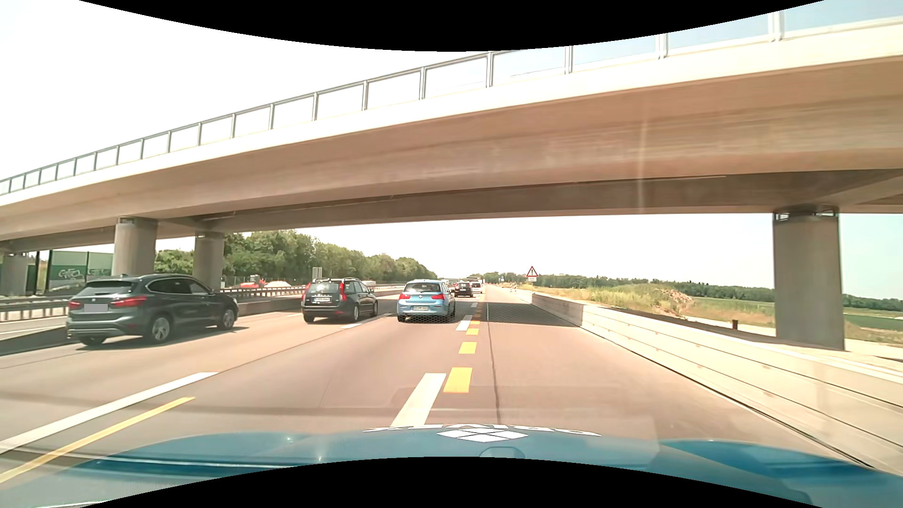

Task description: Follow the waypoints while adhering to traffic rules and regulations

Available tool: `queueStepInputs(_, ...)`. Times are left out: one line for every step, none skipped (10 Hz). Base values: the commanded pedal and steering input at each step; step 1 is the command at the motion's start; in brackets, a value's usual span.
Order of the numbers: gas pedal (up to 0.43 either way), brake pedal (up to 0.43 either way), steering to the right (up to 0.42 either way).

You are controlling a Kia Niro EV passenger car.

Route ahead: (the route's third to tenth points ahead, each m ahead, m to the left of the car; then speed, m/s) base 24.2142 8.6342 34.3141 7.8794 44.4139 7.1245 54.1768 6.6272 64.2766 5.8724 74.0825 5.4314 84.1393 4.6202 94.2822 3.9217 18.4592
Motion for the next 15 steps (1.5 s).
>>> queueStepInputs(0.157, 0.0, -0.005)
queueStepInputs(0.157, 0.0, -0.004)
queueStepInputs(0.157, 0.0, -0.004)
queueStepInputs(0.157, 0.0, -0.004)
queueStepInputs(0.157, 0.0, -0.003)
queueStepInputs(0.157, 0.0, 0.0)
queueStepInputs(0.157, 0.0, 0.003)
queueStepInputs(0.157, 0.0, 0.004)
queueStepInputs(0.157, 0.0, 0.004)
queueStepInputs(0.157, 0.0, 0.005)
queueStepInputs(0.169, 0.0, 0.007)
queueStepInputs(0.177, 0.0, 0.007)
queueStepInputs(0.189, 0.0, 0.006)
queueStepInputs(0.189, 0.0, 0.006)
queueStepInputs(0.189, 0.0, 0.006)
